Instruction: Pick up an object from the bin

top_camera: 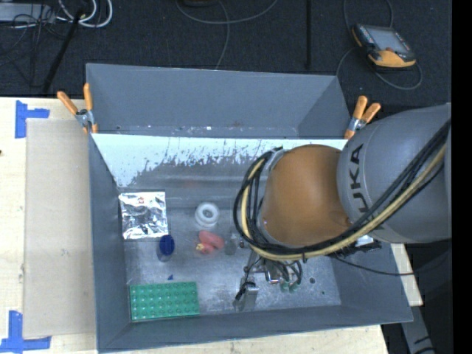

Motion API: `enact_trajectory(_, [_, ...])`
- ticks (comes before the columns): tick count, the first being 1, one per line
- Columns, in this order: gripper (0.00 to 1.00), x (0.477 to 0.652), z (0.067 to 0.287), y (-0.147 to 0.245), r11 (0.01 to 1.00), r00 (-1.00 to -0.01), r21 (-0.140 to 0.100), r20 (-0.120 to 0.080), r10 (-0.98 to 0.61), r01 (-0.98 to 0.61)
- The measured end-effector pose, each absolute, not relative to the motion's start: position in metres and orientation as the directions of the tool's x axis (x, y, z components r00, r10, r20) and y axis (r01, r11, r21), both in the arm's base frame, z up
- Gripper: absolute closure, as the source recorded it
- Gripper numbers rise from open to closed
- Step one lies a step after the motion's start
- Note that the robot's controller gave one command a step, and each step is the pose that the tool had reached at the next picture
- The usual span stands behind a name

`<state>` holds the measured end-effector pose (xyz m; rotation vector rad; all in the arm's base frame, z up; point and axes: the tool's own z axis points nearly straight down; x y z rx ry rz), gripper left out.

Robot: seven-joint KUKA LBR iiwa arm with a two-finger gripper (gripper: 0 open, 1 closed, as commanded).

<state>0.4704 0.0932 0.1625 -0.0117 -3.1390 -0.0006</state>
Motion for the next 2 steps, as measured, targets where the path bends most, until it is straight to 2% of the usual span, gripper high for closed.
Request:
enact_trajectory(1, [0.0, 0.58, 0.126, 0.136, 0.999, -0.999, 0.001, -0.003, -0.036, -0.036])
enact_trajectory(2, [0.0, 0.616, 0.069, 0.106, 0.984, -0.984, 0.001, -0.001, -0.175, -0.175])
